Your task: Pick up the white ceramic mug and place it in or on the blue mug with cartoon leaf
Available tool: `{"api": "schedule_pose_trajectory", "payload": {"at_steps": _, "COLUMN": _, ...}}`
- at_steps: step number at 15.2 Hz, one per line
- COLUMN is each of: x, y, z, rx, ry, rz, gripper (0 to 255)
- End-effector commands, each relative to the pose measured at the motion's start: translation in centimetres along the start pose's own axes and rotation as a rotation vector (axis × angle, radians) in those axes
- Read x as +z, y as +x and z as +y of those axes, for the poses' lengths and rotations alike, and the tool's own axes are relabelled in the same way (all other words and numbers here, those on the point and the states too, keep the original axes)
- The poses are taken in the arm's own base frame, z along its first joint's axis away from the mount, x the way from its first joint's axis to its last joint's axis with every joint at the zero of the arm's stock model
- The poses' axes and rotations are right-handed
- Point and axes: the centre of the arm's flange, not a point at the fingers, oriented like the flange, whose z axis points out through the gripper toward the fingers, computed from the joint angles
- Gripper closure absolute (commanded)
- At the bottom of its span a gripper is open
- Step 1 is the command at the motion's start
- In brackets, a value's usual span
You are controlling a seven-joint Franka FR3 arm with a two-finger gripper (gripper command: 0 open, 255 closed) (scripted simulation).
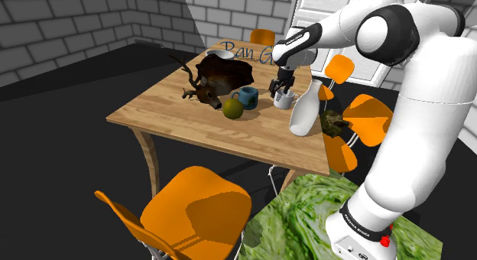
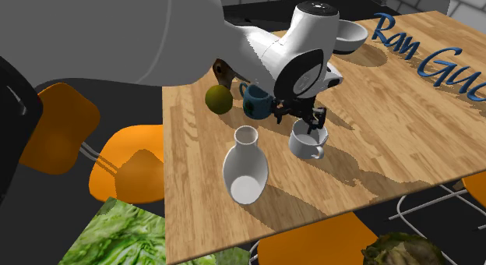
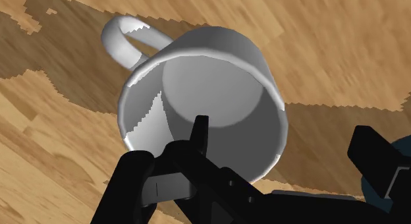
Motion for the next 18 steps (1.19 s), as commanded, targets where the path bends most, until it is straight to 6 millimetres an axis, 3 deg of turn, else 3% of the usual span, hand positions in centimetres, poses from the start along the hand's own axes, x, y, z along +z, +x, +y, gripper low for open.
{"api": "schedule_pose_trajectory", "payload": {"at_steps": 1, "x": 1.0, "y": 0.0, "z": 0.0, "rx": 0.000, "ry": 0.000, "rz": 0.001, "gripper": 0}}
{"api": "schedule_pose_trajectory", "payload": {"at_steps": 4, "x": 2.3, "y": 0.0, "z": 0.0, "rx": 0.000, "ry": 0.000, "rz": 0.001, "gripper": 0}}
{"api": "schedule_pose_trajectory", "payload": {"at_steps": 11, "x": 2.3, "y": 0.0, "z": 0.0, "rx": 0.000, "ry": 0.000, "rz": 0.001, "gripper": 0}}
{"api": "schedule_pose_trajectory", "payload": {"at_steps": 12, "x": 2.3, "y": 0.0, "z": 0.0, "rx": 0.000, "ry": 0.000, "rz": 0.001, "gripper": 255}}
{"api": "schedule_pose_trajectory", "payload": {"at_steps": 18, "x": 2.3, "y": 0.0, "z": 0.0, "rx": 0.000, "ry": 0.000, "rz": 0.001, "gripper": 255}}
